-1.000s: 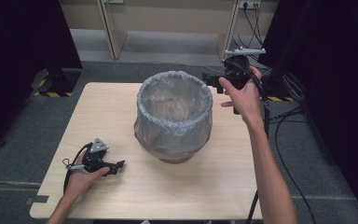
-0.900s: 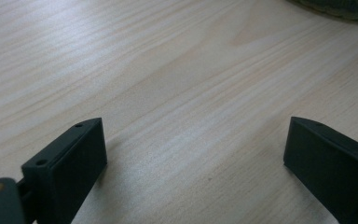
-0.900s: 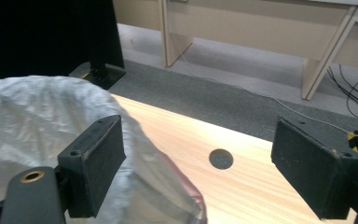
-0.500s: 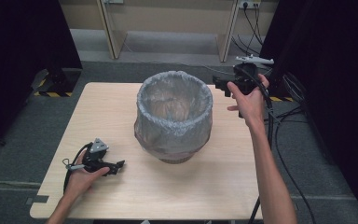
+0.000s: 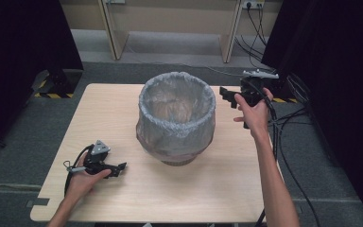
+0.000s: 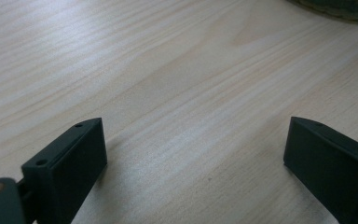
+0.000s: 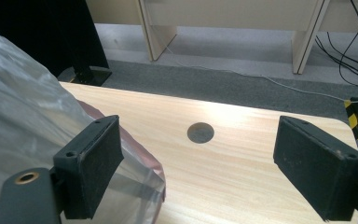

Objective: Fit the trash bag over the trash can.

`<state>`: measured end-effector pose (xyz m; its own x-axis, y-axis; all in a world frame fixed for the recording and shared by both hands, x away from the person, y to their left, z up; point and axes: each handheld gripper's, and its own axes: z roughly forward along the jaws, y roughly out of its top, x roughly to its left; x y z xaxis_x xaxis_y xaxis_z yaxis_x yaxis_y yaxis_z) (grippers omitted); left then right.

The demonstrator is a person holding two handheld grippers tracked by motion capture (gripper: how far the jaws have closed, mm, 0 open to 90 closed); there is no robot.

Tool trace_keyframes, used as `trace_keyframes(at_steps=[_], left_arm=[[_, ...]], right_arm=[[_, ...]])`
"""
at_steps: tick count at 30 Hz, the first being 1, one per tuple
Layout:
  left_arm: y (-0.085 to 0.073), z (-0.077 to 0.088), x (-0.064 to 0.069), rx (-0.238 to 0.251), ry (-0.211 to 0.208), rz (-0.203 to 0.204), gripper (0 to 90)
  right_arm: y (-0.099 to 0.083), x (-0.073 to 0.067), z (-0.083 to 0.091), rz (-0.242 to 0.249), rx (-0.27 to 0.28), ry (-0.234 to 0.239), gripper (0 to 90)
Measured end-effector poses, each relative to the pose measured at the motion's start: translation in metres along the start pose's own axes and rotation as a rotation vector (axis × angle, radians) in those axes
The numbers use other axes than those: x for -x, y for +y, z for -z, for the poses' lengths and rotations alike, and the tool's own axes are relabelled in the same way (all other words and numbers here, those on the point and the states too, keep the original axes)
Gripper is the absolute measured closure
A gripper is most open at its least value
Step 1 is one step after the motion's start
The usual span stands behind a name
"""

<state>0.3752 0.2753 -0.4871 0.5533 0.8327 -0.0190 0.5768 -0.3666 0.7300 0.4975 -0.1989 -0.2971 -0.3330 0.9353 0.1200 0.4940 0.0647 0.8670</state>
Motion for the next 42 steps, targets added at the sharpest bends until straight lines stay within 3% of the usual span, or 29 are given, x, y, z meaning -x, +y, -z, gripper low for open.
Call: trace_keyframes(at_steps=[23, 26, 42], left_arm=[[0.000, 0.000, 0.000, 0.002, 0.000, 0.000, 4.9], [0.000, 0.000, 0.000, 0.002, 0.000, 0.000, 4.9], [0.000, 0.000, 0.000, 0.002, 0.000, 0.001, 4.9]], right_arm=[[-0.045, 0.018, -0.013, -0.025, -0.033, -0.028, 16.3], [-0.053, 0.020, -0.015, -0.007, -0.037, -0.037, 16.2], [-0.089, 0.031, -0.027, -0.054, -0.070, -0.024, 16.3]])
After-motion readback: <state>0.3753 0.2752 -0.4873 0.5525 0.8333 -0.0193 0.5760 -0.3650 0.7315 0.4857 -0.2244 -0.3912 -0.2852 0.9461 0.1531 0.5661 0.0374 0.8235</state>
